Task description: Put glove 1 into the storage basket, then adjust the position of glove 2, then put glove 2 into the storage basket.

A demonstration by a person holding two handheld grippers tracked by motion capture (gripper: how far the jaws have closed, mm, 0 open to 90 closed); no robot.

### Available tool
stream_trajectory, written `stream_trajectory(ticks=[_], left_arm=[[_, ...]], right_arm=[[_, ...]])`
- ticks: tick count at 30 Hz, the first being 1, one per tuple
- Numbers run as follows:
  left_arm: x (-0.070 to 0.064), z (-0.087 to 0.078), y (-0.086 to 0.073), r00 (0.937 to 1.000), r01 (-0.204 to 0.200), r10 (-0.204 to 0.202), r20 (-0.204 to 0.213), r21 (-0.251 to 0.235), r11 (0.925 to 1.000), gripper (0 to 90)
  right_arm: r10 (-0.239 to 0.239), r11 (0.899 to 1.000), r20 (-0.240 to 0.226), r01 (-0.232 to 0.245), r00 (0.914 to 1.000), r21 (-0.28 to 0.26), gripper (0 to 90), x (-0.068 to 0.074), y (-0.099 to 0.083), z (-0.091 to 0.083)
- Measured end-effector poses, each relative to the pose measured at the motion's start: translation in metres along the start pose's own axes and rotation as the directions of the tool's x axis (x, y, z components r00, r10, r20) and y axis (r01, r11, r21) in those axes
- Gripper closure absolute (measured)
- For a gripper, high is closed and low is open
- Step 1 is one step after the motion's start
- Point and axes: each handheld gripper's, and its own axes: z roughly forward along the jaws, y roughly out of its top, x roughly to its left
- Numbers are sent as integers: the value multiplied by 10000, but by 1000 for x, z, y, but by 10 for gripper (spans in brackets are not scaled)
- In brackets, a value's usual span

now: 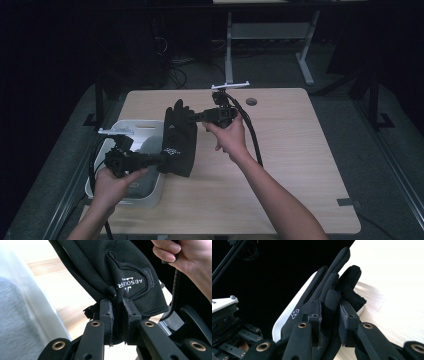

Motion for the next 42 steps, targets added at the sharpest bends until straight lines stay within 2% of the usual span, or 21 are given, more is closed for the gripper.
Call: stream_trajectory(ticks=[15,24,36,42], left_arm=[[9,-13,-7,9998,174,-174,-95,-80,9998,804],[14,-27,-9,9995,245,-249,-191,-221,9995,805],[31,-51,-21,9969,556,-578,-531,-415,9976,806],[40,-58,-27,9938,872,-910,-644,-589,9944,806]], right_arm=[[-119,9996,-9,119,9999,241,736,8,2,17],[-197,9994,-139,201,9997,299,736,16,4,29],[-293,9982,-400,313,9988,513,735,32,12,61],[-243,9980,-532,273,9983,565,734,35,12,76]])
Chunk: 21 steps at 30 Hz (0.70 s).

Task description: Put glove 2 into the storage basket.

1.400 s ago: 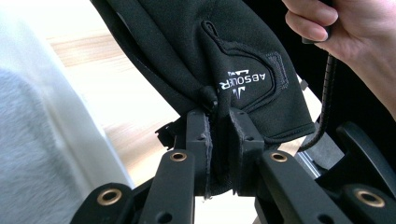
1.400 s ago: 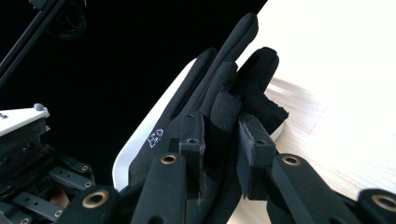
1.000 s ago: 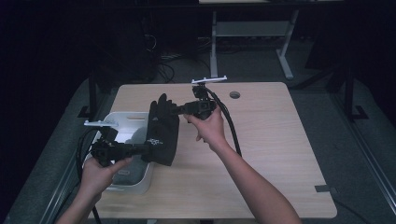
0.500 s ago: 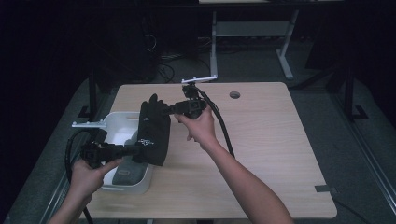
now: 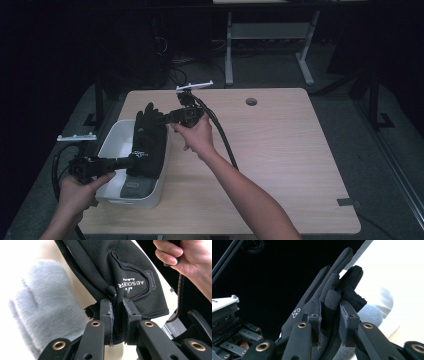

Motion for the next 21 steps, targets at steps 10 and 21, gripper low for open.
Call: stream_trajectory(ticks=[10,21], left_arm=[[13,-8,-8,9993,278,-279,-232,-29,9996,806],[33,-13,-13,9967,620,-615,-534,68,9981,807]], right_arm=[[38,9997,-127,-35,9999,225,734,-2,-1,22],[177,9992,-92,-174,9998,353,734,-8,-4,44]])
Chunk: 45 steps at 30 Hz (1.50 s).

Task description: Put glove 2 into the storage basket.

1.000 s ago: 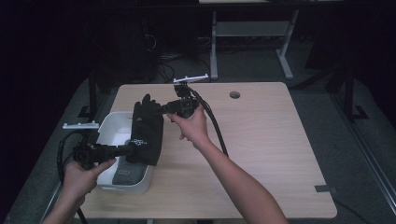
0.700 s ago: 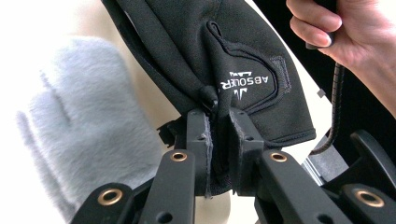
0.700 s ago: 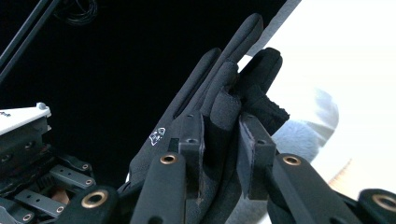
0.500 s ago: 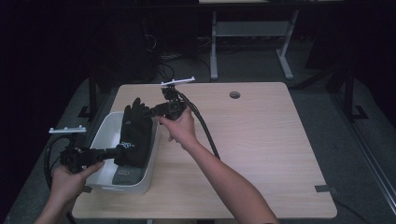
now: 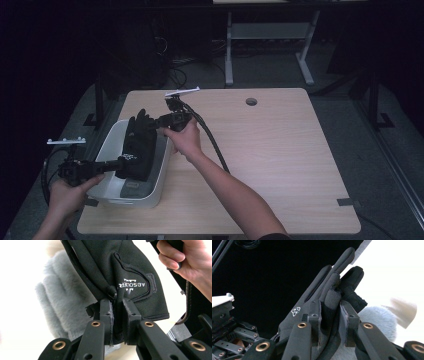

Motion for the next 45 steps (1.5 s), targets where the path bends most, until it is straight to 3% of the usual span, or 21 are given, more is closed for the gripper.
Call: stream_trajectory(ticks=[12,27,31,36,45], left_arm=[[19,2,-16,9991,397,-392,-175,279,9988,805],[30,14,-29,9970,769,-759,-149,830,9936,786],[32,13,-29,9957,922,-924,-12,754,9929,720],[33,6,-25,9956,935,-931,-123,471,9945,636],[28,3,-18,9962,848,-842,-210,289,9960,623]], right_arm=[[-48,9988,213,37,9998,485,733,-7,-12,27],[-61,9915,698,-31,9975,1303,701,-22,-26,45],[-67,9915,832,-42,9965,1303,667,-24,-25,44],[34,9937,893,-133,9960,1110,644,-27,-21,37],[158,9965,783,-222,9968,808,627,-31,-17,17]])
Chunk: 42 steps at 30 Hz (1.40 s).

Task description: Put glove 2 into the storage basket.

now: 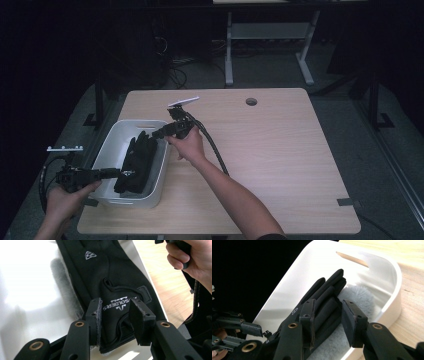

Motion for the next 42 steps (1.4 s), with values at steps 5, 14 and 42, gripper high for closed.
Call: stream_trajectory(ticks=[5,14,42], left_arm=[[-5,-1,4,9999,-110,111,99,-77,9999,619],[-17,-1,13,9993,-299,304,222,-206,9993,604],[-49,22,36,9937,-803,820,760,-242,9965,476]], right_arm=[[-55,9999,-241,52,9997,-116,598,0,0,-10],[-197,9996,-703,182,9973,-217,580,4,1,-28],[14,9934,-985,-127,9951,-1140,510,-14,-3,-90]])
